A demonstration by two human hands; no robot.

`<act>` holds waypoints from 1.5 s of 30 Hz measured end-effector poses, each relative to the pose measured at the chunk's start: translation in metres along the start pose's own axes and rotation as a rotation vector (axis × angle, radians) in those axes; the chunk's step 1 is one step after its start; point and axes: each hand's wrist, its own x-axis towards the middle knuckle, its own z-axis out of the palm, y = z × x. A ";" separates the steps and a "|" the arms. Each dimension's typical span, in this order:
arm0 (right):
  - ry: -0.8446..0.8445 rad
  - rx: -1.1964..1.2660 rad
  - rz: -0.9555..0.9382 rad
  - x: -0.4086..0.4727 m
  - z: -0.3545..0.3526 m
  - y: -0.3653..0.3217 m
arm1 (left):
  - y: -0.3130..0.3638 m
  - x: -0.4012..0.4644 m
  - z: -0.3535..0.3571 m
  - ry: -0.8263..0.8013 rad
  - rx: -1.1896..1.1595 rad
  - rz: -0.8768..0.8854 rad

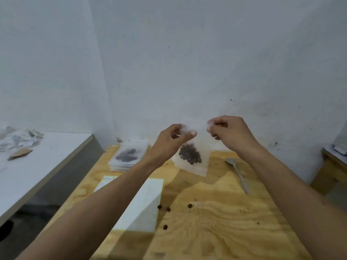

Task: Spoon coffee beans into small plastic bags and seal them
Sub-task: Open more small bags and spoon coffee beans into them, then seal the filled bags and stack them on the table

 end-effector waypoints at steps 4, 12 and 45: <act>-0.064 0.044 0.022 0.009 0.005 0.002 | 0.000 0.001 -0.020 0.118 -0.208 0.033; -0.260 -0.052 -0.044 0.019 0.022 -0.013 | 0.003 -0.001 -0.029 0.158 -0.206 0.075; -0.502 -0.205 -0.188 0.006 0.184 -0.055 | -0.009 -0.054 -0.217 0.728 -0.095 0.019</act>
